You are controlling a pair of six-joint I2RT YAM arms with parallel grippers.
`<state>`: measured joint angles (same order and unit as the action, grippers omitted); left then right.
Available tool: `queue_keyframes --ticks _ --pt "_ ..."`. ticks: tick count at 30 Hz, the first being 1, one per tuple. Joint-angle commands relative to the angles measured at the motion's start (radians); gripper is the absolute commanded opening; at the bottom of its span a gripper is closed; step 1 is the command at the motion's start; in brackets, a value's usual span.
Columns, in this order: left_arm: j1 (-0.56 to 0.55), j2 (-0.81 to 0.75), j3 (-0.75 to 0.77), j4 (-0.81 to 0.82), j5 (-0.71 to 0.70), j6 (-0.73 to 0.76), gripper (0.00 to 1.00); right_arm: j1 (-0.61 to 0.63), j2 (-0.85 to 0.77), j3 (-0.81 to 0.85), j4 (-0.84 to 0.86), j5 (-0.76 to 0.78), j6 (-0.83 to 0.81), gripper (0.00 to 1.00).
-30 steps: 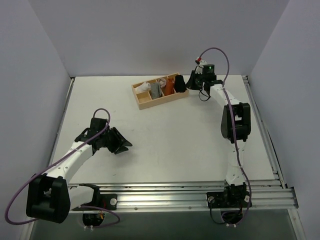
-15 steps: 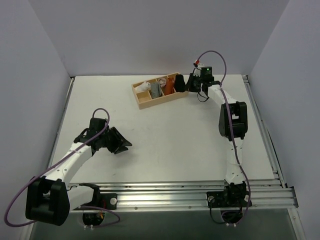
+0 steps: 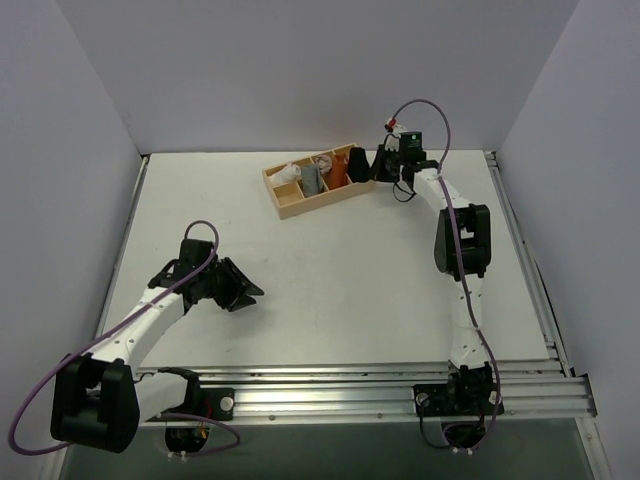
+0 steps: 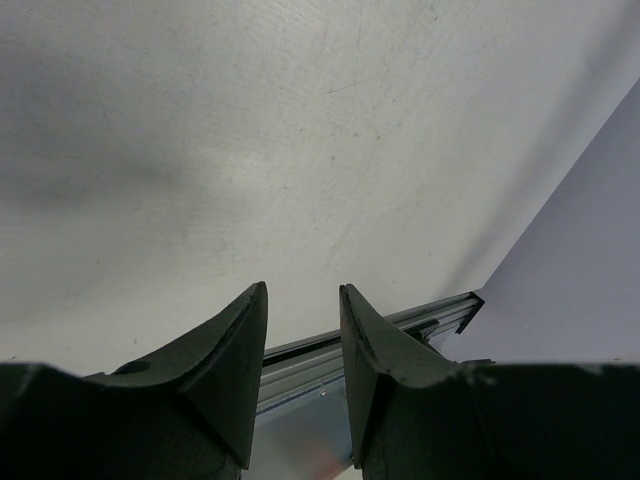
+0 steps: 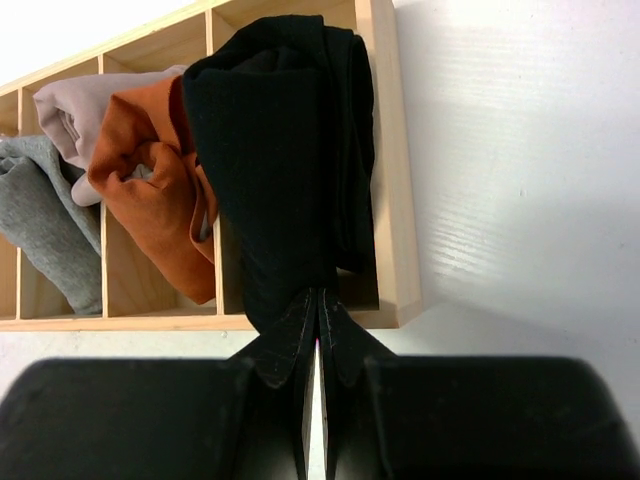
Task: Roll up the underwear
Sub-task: Place the rolled underwear into the container
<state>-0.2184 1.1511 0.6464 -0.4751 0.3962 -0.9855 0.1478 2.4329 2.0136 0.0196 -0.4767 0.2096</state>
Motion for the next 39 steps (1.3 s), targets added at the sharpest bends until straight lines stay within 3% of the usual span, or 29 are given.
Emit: queue_keyframes --ticks 1,11,14,18,22,28,30,39 --pt "0.008 -0.017 0.006 0.015 -0.008 -0.010 0.43 0.021 0.032 0.060 -0.075 0.041 -0.052 0.00" --pt "0.007 -0.037 0.005 0.006 -0.016 -0.008 0.43 0.022 -0.012 0.053 -0.101 0.055 -0.064 0.00" --pt "0.008 -0.016 0.061 -0.026 -0.077 0.064 0.44 0.021 -0.028 0.082 -0.124 0.052 -0.062 0.00" --pt "0.031 0.181 0.333 -0.077 -0.206 0.211 0.46 0.019 -0.020 0.129 -0.171 0.032 -0.075 0.00" --pt "0.040 0.346 0.531 -0.077 -0.191 0.216 0.46 0.027 -0.075 0.102 -0.150 0.000 -0.056 0.00" --pt "0.045 0.406 0.636 -0.080 -0.207 0.206 0.45 0.134 -0.101 0.137 -0.170 0.048 -0.067 0.16" --pt "0.045 0.383 0.627 -0.123 -0.237 0.208 0.45 0.195 -0.083 0.172 -0.217 0.114 -0.075 0.27" --pt "0.053 0.121 0.303 -0.160 -0.237 0.159 0.46 0.312 -0.061 0.169 -0.195 0.217 -0.023 0.38"
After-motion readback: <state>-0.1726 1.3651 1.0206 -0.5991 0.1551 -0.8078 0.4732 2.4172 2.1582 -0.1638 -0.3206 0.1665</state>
